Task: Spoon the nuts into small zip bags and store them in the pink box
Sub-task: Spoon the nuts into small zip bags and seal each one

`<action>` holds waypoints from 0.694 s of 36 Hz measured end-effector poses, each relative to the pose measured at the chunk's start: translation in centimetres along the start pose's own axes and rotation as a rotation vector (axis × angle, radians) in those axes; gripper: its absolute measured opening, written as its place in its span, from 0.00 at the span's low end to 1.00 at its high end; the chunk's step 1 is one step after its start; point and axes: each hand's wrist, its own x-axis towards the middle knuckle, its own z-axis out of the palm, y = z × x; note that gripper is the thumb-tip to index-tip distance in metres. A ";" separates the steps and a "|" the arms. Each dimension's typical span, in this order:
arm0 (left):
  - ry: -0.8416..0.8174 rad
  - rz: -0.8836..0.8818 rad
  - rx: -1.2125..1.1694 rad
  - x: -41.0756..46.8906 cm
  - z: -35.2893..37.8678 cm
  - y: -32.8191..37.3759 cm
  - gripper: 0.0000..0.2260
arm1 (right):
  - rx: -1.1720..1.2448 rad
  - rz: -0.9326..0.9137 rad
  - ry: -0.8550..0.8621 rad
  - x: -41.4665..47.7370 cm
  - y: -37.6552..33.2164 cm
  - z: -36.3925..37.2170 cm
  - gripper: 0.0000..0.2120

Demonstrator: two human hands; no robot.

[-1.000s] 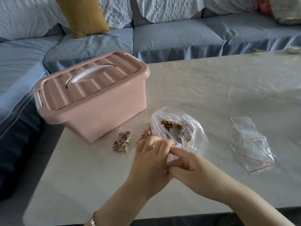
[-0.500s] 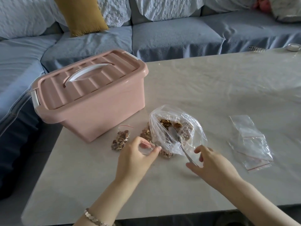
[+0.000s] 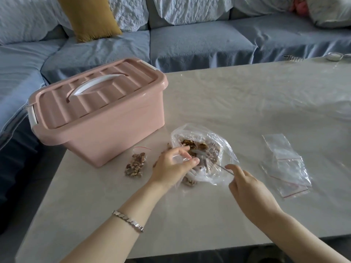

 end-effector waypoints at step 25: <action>0.056 -0.016 0.041 -2.9 -1.7 -2.8 0.11 | -0.099 -0.181 -0.075 3.1 -0.9 -2.8 0.22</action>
